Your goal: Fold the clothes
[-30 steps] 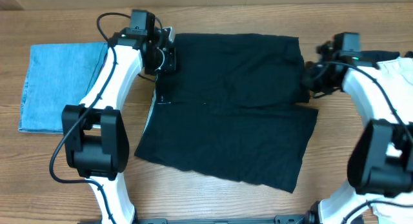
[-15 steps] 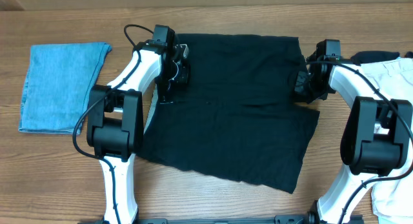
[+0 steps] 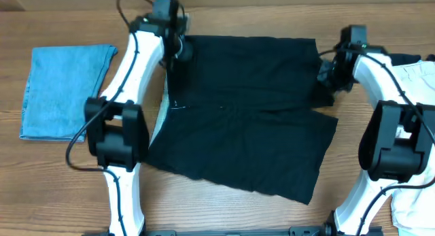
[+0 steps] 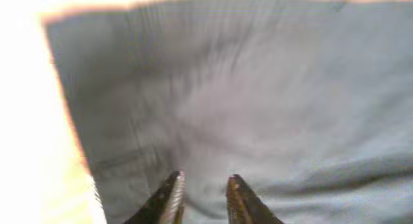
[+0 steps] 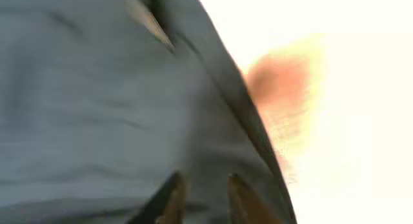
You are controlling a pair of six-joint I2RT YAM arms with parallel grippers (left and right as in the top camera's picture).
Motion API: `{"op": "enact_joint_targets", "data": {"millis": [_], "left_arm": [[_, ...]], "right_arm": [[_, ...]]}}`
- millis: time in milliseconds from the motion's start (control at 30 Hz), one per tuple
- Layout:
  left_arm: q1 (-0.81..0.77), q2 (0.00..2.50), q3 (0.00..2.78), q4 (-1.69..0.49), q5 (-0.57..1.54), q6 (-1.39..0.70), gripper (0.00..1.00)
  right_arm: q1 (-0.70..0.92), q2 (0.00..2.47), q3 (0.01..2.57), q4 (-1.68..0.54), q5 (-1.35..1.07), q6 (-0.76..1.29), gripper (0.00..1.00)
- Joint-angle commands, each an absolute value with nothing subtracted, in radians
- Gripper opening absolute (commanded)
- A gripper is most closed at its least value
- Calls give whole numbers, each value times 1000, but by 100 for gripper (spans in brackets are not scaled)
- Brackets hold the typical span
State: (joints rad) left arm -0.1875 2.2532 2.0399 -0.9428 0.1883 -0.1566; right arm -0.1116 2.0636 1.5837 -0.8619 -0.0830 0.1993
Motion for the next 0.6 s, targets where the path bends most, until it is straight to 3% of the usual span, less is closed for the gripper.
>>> {"op": "enact_joint_targets", "data": {"millis": [0,33,200,367,567], "left_arm": [[-176,2138,2149,-849,196,-225,9],[-176,2146,2148,-817,201,-225,4],[-177,2299,2148,-705,212,-225,4],[-177,2449,2148,-624,297,-225,4],[-175,2532,2148,-551,244,-225,4]], "right_arm": [[-113,2041,1684,-815,-242,164,27],[-113,2048,1684,-769,-291,165,27],[-112,2153,1684,-583,-313,183,8],[-109,2270,1684,-425,-316,184,5],[-105,2378,1683,-299,-252,205,4]]}}
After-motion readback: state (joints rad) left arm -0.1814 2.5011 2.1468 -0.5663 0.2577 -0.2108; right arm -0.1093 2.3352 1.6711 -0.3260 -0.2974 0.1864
